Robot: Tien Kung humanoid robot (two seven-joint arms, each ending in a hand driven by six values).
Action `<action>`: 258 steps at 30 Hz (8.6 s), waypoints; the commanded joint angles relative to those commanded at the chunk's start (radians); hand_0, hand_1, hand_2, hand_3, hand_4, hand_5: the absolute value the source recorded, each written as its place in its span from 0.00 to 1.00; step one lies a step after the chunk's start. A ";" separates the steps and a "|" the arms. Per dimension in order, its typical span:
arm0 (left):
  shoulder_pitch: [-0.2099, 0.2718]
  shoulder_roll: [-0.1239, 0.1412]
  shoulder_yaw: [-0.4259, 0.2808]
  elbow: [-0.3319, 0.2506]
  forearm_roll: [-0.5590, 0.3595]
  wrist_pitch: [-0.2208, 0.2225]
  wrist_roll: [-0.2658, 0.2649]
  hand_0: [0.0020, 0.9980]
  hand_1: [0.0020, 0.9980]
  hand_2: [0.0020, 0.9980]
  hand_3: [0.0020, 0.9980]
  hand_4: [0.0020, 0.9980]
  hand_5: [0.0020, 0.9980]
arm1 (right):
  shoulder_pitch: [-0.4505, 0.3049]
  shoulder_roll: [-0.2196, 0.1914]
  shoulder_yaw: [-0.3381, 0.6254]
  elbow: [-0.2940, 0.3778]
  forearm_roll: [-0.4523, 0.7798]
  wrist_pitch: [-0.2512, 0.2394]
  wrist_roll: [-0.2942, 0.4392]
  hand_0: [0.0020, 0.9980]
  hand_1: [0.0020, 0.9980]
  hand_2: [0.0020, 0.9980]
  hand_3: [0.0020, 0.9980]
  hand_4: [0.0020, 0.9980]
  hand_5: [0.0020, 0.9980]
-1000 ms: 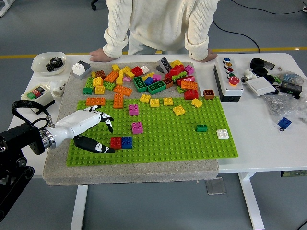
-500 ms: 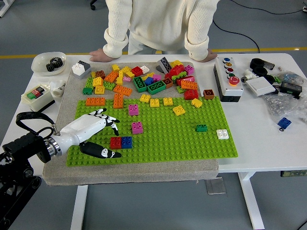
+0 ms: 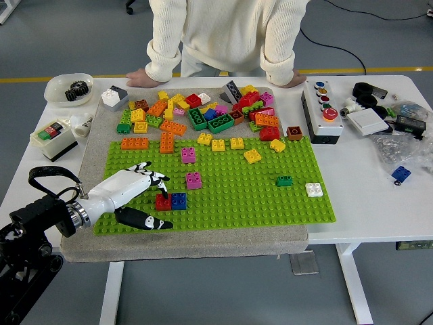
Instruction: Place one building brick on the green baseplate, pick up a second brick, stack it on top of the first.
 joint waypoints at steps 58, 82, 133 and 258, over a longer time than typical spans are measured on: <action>0.008 -0.019 0.003 0.050 0.000 -0.002 0.012 1.00 0.86 0.89 0.60 1.00 0.67 | 0.000 0.002 -0.003 0.000 0.002 0.001 0.002 0.74 0.64 0.72 0.61 0.83 0.41; -0.023 -0.019 -0.172 -0.074 -0.021 -0.014 0.068 0.92 0.70 0.72 0.59 1.00 0.57 | 0.000 0.001 0.008 0.000 -0.005 -0.001 0.001 0.74 0.64 0.72 0.60 0.83 0.41; -0.186 -0.020 -0.215 0.007 0.000 -0.196 0.076 0.73 0.66 0.71 0.74 1.00 0.26 | 0.018 -0.002 0.018 0.000 -0.026 -0.003 -0.003 0.74 0.65 0.72 0.60 0.83 0.41; -0.355 -0.045 0.001 0.323 0.000 -0.159 0.202 0.73 0.65 0.57 0.58 1.00 0.16 | 0.010 -0.003 0.008 0.000 -0.017 0.000 0.005 0.74 0.64 0.72 0.60 0.83 0.41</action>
